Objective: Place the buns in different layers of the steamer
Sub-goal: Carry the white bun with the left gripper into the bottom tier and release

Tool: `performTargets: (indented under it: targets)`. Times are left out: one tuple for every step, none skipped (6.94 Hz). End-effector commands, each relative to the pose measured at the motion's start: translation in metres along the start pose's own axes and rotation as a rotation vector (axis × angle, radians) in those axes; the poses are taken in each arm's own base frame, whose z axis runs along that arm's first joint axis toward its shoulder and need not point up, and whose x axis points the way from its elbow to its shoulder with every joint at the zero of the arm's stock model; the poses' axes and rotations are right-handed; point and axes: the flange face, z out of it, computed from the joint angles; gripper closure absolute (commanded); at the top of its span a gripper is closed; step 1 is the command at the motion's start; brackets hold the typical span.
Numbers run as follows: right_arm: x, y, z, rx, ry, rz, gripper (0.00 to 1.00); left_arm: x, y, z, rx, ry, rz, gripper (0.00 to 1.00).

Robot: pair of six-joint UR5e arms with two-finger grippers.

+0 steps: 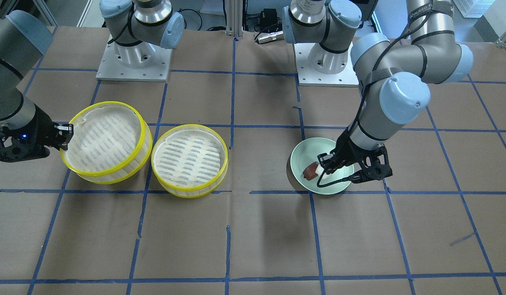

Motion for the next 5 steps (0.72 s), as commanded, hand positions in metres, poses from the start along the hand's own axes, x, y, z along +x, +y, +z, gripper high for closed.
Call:
performTargets:
  targets:
    - [-0.001, 0.001, 0.002, -0.005, -0.003, 0.001, 0.91, 0.109, 0.059, -0.014, -0.004, 0.052, -0.112, 0.99]
    - [-0.001, 0.001, 0.002, -0.007, -0.004, 0.000, 0.93, 0.157, 0.098, -0.004, -0.001, 0.064, -0.132, 0.99]
    - [-0.001, 0.001, 0.002, -0.007, -0.004, -0.001, 0.93, 0.200, 0.119, 0.013, 0.045, 0.115, -0.181, 0.99]
    - [-0.001, 0.001, 0.002, -0.005, -0.003, -0.001, 0.93, 0.230, 0.135, 0.050, 0.035, 0.115, -0.234, 0.99]
    - [-0.002, 0.001, 0.001, -0.005, -0.001, -0.001, 0.93, 0.253, 0.146, 0.081, 0.040, 0.123, -0.260, 0.98]
